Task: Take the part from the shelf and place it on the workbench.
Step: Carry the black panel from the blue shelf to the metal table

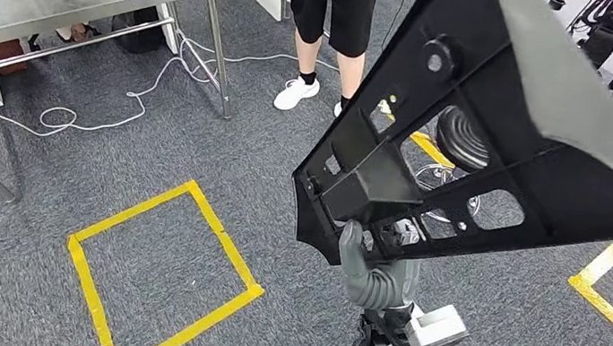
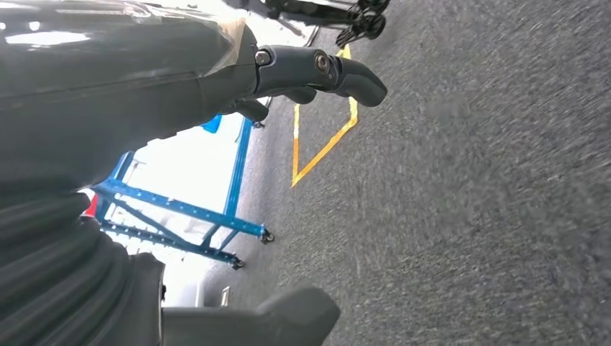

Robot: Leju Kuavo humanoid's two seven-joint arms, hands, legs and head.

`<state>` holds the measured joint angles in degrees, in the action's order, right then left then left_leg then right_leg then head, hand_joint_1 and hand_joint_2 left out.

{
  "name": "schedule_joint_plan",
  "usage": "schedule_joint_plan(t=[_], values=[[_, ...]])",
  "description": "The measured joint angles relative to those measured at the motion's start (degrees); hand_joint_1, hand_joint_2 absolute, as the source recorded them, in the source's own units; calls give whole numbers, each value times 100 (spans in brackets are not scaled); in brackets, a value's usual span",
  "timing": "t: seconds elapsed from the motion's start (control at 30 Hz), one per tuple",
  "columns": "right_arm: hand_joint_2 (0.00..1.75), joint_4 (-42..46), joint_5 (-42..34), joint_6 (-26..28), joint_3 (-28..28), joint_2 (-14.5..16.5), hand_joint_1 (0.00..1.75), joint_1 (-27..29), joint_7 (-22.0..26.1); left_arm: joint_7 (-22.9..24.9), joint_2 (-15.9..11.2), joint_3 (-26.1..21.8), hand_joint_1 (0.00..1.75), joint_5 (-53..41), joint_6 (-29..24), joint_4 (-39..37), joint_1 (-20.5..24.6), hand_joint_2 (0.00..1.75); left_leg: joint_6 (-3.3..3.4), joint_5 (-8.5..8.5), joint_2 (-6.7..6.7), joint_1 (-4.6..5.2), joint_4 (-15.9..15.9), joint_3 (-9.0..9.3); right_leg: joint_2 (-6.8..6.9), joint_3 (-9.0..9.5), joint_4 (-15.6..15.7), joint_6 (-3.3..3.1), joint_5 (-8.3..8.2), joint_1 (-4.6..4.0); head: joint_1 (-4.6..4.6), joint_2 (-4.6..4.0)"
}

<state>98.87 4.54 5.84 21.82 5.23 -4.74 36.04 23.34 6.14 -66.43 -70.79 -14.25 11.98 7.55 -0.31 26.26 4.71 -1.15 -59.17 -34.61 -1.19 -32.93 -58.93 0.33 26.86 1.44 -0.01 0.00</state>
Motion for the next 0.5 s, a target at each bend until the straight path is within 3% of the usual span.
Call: schedule_joint_plan(t=[0.07,0.13,0.17,0.2,0.23,0.3,0.37,0.4,0.47,0.5], values=[[175,-2,-5,-8,-10,22,175,-19,-1,0,5,1,0,0,-9,0,3,175,-38,279,-264,-4,-480,-217,91,11,11,-73,1,-2,-33,0],[175,-16,-8,-13,-19,30,175,-16,-2,0,9,1,0,0,-15,0,7,175,-65,623,-406,-5,-1236,-601,198,8,10,-111,15,-31,-58,0],[175,-27,-8,-15,-20,30,175,-14,-3,0,11,1,0,0,-15,0,6,175,-69,693,-427,-6,-1487,-736,256,6,9,-118,21,-44,-58,0],[175,-37,-8,-16,-21,30,175,-13,-4,0,12,0,0,0,-15,0,2,175,-65,653,-442,-6,-1532,-769,315,8,9,-123,26,-54,-59,0],[175,-42,-8,-17,-21,30,175,-14,-4,0,11,-1,0,0,-15,0,-1,175,-53,515,-463,-4,-1349,-682,370,13,9,-127,31,-62,-59,0],[175,-45,-8,-21,-21,32,175,-22,-4,0,9,-1,0,0,-15,0,2,175,0,164,-659,21,-581,-281,471,34,9,-117,48,-86,-60,0],[175,-46,-8,-24,-22,33,175,-34,-4,0,11,-1,0,0,-15,0,15,175,64,1,-845,69,-52,-13,563,50,10,-76,71,-121,-52,0],[175,-48,-8,-26,-23,33,175,-37,-4,0,11,-1,0,0,-16,0,20,175,95,4,-864,95,16,9,610,59,17,-49,80,-129,-49,0],[175,-48,-8,-31,-24,38,175,-46,-4,0,7,-1,0,0,-17,0,20,175,164,-27,-738,96,70,28,694,88,39,16,97,-129,-50,0],[175,-47,-7,-32,-24,40,175,-53,-5,0,8,-2,0,0,-17,0,20,175,195,-53,-679,83,112,61,645,92,4,44,130,-123,-42,0]])
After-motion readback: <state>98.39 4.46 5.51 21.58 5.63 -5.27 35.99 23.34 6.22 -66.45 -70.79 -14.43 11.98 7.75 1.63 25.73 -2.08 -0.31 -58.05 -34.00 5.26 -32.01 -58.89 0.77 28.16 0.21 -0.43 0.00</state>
